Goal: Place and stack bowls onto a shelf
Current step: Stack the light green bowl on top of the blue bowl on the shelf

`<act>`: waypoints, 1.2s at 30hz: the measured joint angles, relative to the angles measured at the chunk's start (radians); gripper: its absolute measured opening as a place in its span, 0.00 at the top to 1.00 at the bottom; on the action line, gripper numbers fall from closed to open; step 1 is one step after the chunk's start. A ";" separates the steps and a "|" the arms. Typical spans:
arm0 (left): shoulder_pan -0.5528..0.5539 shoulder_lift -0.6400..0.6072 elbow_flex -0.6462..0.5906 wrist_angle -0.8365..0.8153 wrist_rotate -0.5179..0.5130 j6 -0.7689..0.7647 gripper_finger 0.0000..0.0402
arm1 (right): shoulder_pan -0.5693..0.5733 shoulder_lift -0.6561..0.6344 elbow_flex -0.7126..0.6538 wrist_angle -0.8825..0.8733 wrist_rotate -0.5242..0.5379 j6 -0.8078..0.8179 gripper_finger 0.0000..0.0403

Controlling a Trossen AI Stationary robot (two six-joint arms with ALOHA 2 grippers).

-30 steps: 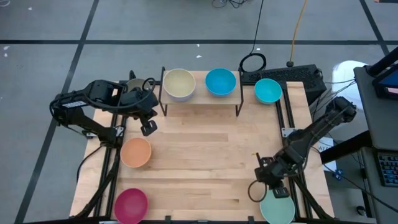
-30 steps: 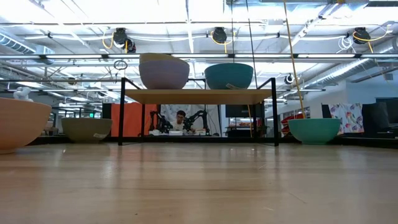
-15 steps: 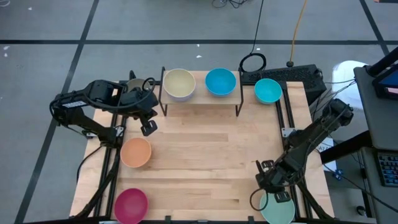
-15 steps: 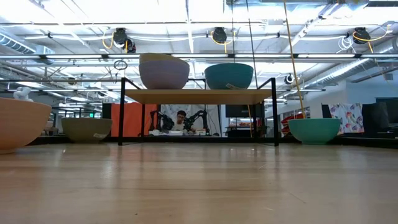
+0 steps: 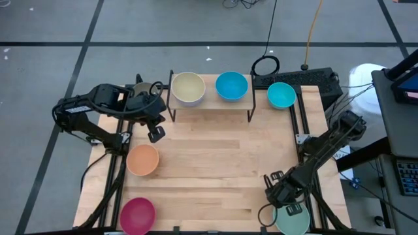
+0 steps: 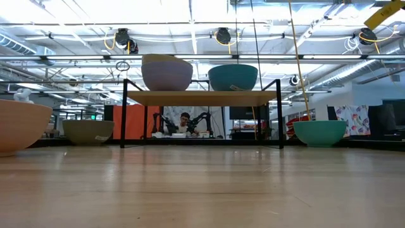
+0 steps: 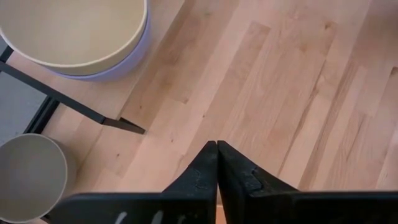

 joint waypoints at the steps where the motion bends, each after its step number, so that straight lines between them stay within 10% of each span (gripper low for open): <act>1: 0.000 0.000 0.000 0.000 0.000 0.000 0.97 | 0.000 0.004 0.000 0.009 0.000 -0.009 0.73; 9: 0.000 0.000 0.000 0.000 0.000 0.001 0.98 | -0.001 0.009 0.000 0.029 0.003 -0.038 0.98; 22: 0.000 0.000 0.000 0.000 0.000 0.026 0.97 | -0.111 0.005 0.054 -0.104 0.107 -0.067 1.00; 36: 0.000 0.000 0.000 0.000 0.000 0.080 0.97 | -0.447 0.005 0.420 -0.484 0.315 -0.161 1.00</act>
